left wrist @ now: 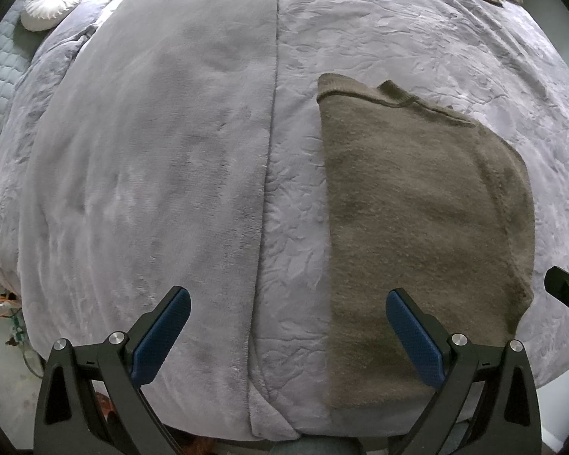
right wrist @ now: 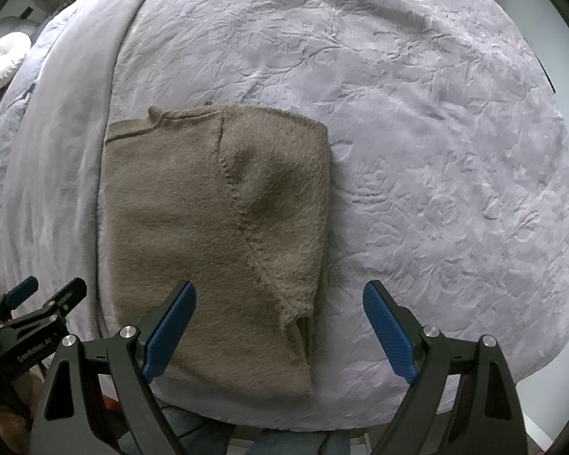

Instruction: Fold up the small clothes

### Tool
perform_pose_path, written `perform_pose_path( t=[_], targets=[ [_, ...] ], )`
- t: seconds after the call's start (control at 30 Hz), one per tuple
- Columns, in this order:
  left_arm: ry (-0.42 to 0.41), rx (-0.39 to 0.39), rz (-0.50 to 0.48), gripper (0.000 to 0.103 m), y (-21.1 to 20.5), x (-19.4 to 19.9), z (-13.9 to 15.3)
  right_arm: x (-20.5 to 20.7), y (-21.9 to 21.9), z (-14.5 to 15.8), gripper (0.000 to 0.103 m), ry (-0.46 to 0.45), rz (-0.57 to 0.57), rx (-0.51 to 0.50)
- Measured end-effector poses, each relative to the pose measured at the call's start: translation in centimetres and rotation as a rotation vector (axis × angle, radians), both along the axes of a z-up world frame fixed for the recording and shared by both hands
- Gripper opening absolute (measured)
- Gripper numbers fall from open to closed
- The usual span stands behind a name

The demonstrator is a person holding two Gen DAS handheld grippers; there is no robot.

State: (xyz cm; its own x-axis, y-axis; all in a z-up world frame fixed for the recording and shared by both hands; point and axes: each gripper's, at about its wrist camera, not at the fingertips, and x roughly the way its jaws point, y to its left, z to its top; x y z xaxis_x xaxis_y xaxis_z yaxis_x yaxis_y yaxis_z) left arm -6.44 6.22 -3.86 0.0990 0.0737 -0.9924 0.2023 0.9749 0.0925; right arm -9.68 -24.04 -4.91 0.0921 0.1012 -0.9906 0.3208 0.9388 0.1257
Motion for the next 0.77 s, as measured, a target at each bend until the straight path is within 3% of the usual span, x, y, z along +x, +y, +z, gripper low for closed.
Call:
perform_pose_path(
  t=[0.23,0.77],
  targets=[
    [0.002,0.001,-0.003,0.103,0.01,0.12,-0.03,0.54,0.20,0.33,0.092,-0.011,0.036,-0.056],
    [0.006,-0.017,-0.021,0.103,-0.56,-0.01,0.08,0.54,0.03,0.06,0.092,-0.001,0.035,-0.049]
  ],
)
